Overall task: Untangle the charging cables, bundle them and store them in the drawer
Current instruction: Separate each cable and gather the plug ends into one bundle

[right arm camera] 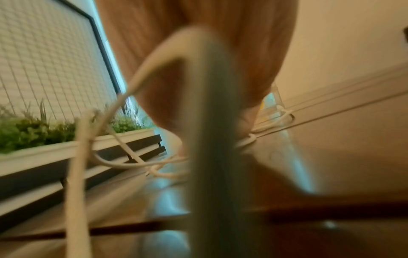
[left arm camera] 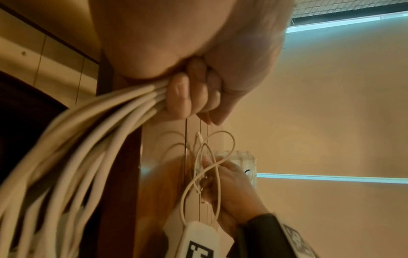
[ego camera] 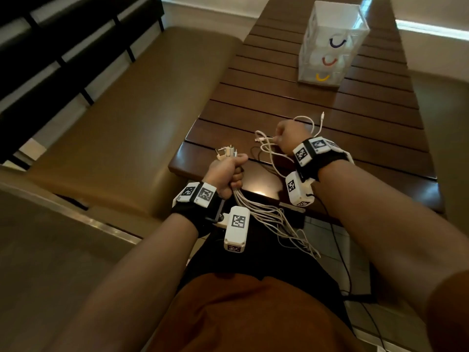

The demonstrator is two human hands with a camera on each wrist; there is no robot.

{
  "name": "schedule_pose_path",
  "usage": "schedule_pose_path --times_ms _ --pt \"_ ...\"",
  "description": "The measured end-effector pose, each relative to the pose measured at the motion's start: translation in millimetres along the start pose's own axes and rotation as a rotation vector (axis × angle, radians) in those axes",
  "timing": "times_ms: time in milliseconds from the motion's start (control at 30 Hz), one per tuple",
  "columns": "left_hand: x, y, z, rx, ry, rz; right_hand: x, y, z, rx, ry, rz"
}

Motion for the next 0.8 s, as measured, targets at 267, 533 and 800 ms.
schedule_pose_path --times_ms 267,533,800 --pt "2.2 0.7 2.5 0.027 0.051 -0.052 7.9 62.3 59.7 -0.342 -0.355 0.145" --pt "-1.6 24.6 -6.8 0.158 0.105 -0.228 18.2 115.2 59.0 -0.155 -0.426 0.144" --pt "-5.6 48.4 -32.9 0.259 0.139 -0.284 27.7 128.7 34.2 -0.045 -0.453 0.186"
Point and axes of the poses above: each hand's wrist, its own y-axis away from the middle knuckle, its own z-axis out of the back of the hand, x = y × z, the point moved 4 cm from there along -y, towards the middle knuckle, and after that the axes turned 11 degrees about -x, right-handed, at the moved point
